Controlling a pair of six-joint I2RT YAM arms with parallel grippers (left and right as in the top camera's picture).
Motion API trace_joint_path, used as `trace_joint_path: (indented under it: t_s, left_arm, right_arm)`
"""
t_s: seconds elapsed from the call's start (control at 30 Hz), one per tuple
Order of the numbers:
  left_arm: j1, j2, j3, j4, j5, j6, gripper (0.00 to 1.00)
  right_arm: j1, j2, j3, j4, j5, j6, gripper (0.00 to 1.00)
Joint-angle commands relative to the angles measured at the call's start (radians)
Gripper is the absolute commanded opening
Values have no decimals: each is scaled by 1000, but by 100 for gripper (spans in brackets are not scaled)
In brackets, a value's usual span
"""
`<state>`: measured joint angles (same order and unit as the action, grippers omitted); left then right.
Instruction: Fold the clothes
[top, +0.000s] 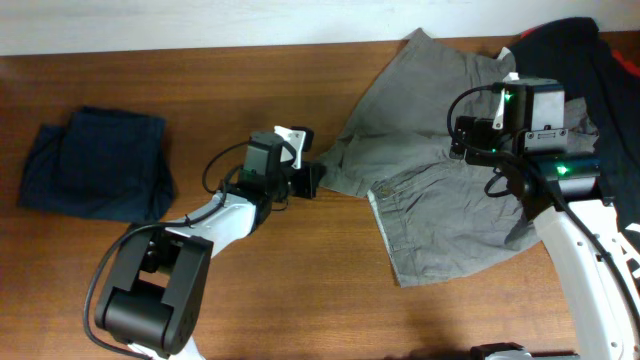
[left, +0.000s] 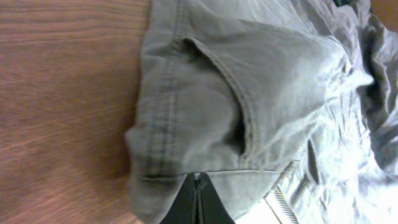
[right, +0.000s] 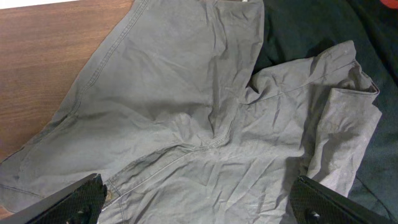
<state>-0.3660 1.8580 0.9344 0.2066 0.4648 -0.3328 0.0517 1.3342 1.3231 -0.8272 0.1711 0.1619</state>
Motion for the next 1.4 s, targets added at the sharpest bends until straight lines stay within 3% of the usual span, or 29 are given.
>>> trace_joint_path:
  t_s: [0.0, 0.07, 0.13, 0.53, 0.7, 0.8, 0.87, 1.07, 1.23, 1.27, 1.3, 1.33, 1.37]
  left_arm:
    - [16, 12, 11, 2, 5, 10, 44]
    - [16, 12, 11, -1, -11, 12, 59]
    - [16, 15, 11, -18, -51, 11, 64]
    - [-3, 62, 11, 92, -13, 12, 65]
    - [-13, 66, 11, 91, -15, 12, 39]
    - [-13, 66, 11, 91, -15, 12, 11]
    - [-13, 66, 11, 91, -15, 12, 0]
    - [57, 8, 18, 87, -16, 12, 0]
    - [305, -62, 158, 84, -16, 11, 0]
    - [381, -61, 233, 47, -16, 11, 7]
    - [438, -59, 299, -23, -15, 11, 70]
    - [474, -59, 343, -150, 2, 12, 99]
    - [481, -60, 351, -203, 13, 12, 99]
  right_arm:
    - [-7, -13, 12, 0, 13, 13, 99]
    - [-7, -13, 12, 0, 13, 13, 99]
    - [-7, -13, 12, -1, 13, 13, 99]
    - [-7, -13, 12, -8, 13, 13, 99]
    - [-7, -13, 12, -8, 13, 13, 99]
    - [-7, -13, 12, -8, 13, 13, 99]
    - [-7, -13, 12, -8, 13, 13, 99]
    - [-7, -13, 12, -8, 13, 12, 99]
    - [-7, -13, 12, -8, 13, 12, 99]
    - [-7, -13, 12, -9, 13, 12, 99]
    - [-7, -13, 12, -11, 13, 13, 99]
    - [-7, -13, 12, -12, 13, 13, 99]
    - [-7, -13, 12, -12, 13, 12, 99]
